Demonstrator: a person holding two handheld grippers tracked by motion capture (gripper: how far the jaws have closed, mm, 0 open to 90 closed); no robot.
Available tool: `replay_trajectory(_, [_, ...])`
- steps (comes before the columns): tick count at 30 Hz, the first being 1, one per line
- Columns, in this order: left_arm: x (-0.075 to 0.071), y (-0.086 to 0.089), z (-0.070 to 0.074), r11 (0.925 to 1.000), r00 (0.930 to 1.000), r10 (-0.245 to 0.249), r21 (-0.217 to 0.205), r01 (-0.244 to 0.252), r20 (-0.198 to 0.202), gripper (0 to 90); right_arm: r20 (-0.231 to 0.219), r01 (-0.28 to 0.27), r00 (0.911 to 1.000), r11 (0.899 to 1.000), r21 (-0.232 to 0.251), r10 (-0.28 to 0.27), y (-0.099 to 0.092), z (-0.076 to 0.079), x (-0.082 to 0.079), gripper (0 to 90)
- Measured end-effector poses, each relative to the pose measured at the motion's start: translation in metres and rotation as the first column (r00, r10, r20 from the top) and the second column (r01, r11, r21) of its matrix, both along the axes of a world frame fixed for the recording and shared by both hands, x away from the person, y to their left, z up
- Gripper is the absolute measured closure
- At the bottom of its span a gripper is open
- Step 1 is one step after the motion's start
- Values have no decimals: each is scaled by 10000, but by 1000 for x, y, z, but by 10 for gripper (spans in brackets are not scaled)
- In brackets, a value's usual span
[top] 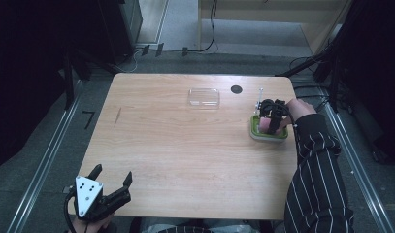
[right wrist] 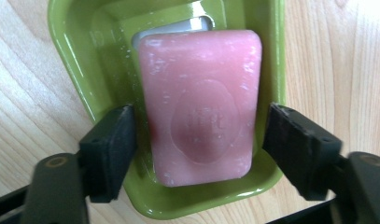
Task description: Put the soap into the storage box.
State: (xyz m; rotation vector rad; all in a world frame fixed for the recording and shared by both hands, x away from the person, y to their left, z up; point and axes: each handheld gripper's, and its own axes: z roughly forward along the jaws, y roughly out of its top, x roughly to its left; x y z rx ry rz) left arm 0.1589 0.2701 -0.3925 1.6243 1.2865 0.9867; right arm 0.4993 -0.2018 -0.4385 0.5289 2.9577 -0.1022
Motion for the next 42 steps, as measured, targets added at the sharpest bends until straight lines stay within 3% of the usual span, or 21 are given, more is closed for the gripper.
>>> replay_trajectory(5, [3, -3, 0, 9999, 9999, -119, 12, 119, 10, 134, -136, 628, 9980, 9976, 275, -624, -2, 7, -1, 153])
replay_trajectory(19, [15, -12, 0, 9980, 9980, -633, 34, 633, 4, 134, -550, 1499, 9876, 9872, 537, -1470, -2, 18, -17, 67])
replay_trajectory(35, [27, -21, 0, 9933, 9933, -1156, 8, 1156, 34, 134, -669, 1897, 9806, 9778, 893, -1842, 3, 31, -46, 33])
replay_trajectory(42, [31, -25, 0, 9908, 9908, -1353, 42, 1353, 32, 134, -716, 2030, 9777, 9756, 837, -1973, 10, 32, -62, 33])
